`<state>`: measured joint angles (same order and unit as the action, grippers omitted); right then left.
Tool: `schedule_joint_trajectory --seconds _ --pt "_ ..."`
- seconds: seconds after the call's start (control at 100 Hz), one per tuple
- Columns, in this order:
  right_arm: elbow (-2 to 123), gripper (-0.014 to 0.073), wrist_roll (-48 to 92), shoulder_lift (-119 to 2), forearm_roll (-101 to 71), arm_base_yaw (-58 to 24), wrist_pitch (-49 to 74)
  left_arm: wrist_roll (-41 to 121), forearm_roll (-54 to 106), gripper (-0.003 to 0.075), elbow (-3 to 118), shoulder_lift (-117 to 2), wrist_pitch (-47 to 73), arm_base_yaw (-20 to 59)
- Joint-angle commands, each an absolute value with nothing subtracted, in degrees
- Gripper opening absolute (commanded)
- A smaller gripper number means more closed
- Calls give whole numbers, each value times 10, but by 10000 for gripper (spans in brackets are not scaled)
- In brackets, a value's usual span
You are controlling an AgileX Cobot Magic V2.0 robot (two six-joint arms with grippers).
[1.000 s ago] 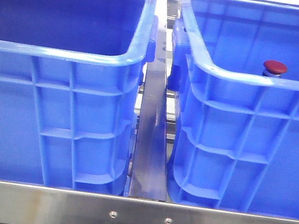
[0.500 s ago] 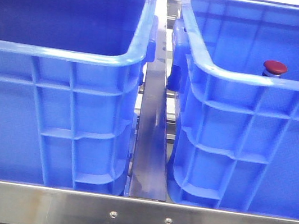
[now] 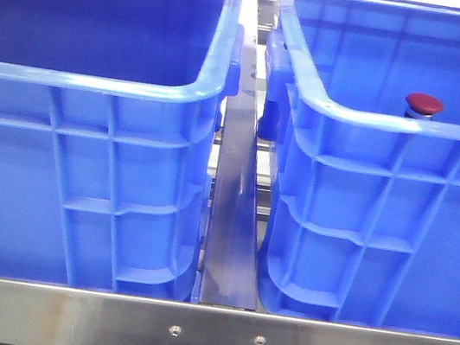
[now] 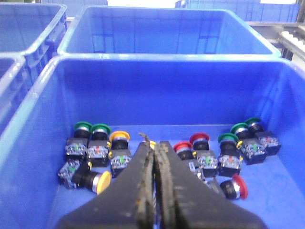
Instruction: Pick red and yellow buttons and place in box
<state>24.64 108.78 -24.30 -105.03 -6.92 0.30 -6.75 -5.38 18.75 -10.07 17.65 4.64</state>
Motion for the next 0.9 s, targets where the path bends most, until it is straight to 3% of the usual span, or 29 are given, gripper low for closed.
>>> schedule_joint_trajectory --seconds 0.0,0.2,0.37,0.89 --pt "261 -104 1087 -245 -1101 -69 21 -72 -57 -19 138 -59 84 49" --pt "261 -104 1087 -245 -1101 -69 21 -72 -57 -19 36 22 37 49" --pt "261 -104 1087 -245 -1101 -69 20 -72 -57 -19 -10 20 -18 48" --pt "261 -104 1087 -245 -1101 -69 21 -72 -57 -19 -26 20 -47 48"
